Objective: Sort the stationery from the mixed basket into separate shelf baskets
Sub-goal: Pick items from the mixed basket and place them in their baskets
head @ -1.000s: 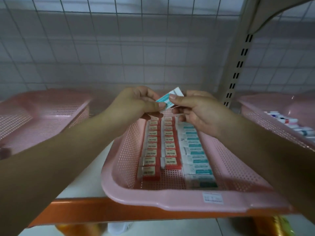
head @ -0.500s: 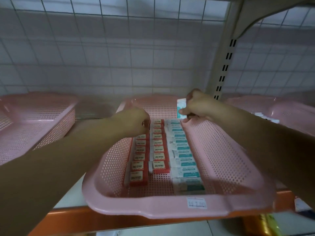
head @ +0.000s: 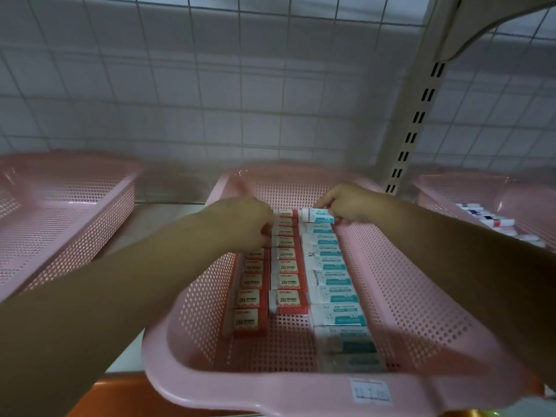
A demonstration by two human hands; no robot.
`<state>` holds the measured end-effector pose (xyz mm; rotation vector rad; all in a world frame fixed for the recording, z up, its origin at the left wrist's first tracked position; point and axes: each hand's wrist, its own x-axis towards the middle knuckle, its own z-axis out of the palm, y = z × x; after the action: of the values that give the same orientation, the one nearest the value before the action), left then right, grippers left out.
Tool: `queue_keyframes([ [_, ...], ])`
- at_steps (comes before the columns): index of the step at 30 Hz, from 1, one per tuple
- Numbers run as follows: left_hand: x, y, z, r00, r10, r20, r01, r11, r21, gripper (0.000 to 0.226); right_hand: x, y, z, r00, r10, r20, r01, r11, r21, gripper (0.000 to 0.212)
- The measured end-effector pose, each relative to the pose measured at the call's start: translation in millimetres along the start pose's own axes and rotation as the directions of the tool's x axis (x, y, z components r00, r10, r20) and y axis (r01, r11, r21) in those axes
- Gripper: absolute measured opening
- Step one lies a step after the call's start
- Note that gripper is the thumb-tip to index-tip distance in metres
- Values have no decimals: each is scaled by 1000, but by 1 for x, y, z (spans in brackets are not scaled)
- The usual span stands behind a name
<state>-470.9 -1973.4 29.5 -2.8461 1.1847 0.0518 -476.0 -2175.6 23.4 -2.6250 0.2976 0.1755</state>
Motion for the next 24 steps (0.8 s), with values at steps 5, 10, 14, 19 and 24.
queue_keyframes([
  [5, 1, -2, 2, 1000, 30, -3, -30, 1000, 0, 22, 2, 0, 7, 994, -98, -42, 91, 986, -140, 39],
  [10, 1, -3, 2, 999, 37, -6, -37, 999, -20, 25, 0, -1, 11, 993, -116, 1, 112, 957, -269, 37],
  [14, -1, -2, -4, 996, 17, -91, -20, 999, -28, 24, -9, -7, 10, 990, -140, -20, 123, 920, -372, 37],
  [19, -16, -28, -30, 953, 40, -301, 41, 965, 260, 28, -18, -46, -1, 935, -326, -140, 203, 816, -541, 43],
  [24, -63, -96, -45, 924, -78, -375, 199, 934, 296, 22, -22, -126, -6, 859, -453, -237, 281, 806, -521, 45],
])
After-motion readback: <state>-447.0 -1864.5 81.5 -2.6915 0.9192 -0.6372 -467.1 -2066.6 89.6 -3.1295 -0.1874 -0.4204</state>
